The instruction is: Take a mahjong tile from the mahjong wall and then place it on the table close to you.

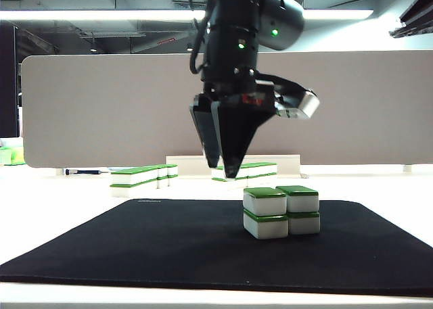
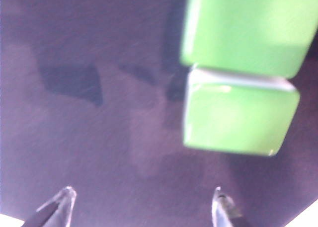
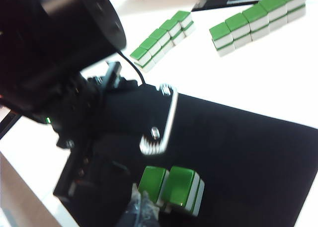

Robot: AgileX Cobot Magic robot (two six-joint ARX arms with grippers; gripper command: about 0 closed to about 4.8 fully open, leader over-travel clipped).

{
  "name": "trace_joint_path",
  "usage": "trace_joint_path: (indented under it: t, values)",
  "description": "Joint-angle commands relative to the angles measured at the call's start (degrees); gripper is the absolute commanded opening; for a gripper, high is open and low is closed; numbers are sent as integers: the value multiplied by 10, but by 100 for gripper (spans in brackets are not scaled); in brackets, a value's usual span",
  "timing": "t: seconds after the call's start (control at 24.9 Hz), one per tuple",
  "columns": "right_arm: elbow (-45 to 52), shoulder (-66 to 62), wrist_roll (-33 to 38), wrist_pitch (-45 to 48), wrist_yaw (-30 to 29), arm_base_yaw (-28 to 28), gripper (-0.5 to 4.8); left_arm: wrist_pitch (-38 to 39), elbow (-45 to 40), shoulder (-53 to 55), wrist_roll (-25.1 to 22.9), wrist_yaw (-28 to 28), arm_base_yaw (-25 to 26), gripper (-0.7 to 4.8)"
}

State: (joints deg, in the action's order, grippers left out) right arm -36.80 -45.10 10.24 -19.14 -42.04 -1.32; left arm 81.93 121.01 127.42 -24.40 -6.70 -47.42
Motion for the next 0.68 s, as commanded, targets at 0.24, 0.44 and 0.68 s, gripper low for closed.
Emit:
trace_joint_path:
  t: [0.24, 0.44, 0.68]
  values:
    - [-3, 1, 0, -123, -1, 0, -1, 3, 3, -77, 25, -2, 53, 274]
    - [-3, 1, 1, -174, -2, 0, -1, 3, 3, -118, 34, -2, 77, 236]
    - [-3, 1, 1, -204, -1, 0, -1, 3, 6, -186, 32, -48, 90, 152]
